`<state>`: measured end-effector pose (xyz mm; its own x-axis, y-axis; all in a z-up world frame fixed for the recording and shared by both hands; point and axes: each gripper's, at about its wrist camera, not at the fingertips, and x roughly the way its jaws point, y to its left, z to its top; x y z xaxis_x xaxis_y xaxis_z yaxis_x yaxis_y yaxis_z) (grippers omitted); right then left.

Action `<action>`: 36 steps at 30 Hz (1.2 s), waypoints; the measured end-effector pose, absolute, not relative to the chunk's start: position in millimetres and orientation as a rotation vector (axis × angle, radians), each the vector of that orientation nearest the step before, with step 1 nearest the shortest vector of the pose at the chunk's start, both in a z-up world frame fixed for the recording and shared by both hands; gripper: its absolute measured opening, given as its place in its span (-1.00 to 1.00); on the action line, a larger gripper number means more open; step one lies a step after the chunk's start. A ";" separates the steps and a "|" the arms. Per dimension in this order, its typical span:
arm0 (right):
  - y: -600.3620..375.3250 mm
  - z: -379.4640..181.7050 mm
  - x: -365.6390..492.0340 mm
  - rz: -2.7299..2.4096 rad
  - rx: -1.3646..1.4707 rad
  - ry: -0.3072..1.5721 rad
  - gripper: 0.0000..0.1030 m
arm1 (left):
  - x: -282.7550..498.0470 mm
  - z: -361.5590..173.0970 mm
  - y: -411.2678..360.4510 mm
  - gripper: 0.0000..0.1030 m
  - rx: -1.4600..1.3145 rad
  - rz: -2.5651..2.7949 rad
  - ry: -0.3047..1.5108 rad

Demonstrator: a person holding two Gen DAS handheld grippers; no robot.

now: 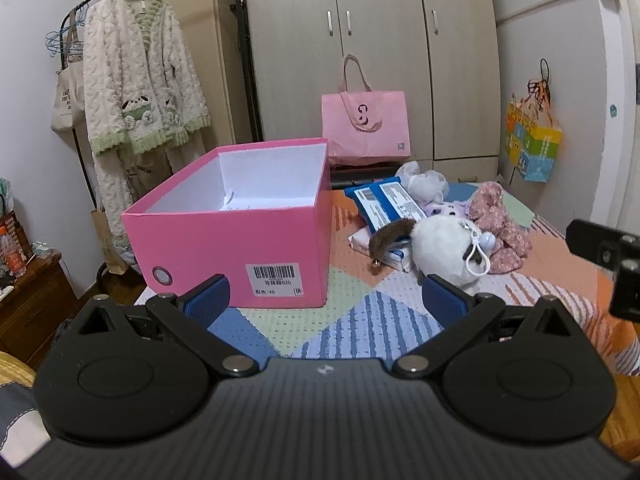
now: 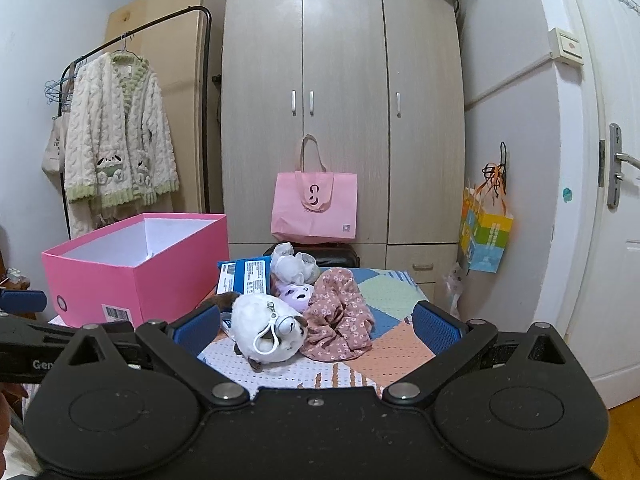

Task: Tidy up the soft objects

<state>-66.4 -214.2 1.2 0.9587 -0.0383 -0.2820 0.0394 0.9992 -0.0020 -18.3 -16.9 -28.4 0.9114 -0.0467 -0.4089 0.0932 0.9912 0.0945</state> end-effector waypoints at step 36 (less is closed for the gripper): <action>-221.2 -8.8 -69.2 -0.065 0.020 0.319 1.00 | -16.7 -30.1 -16.4 1.00 0.106 -0.069 0.433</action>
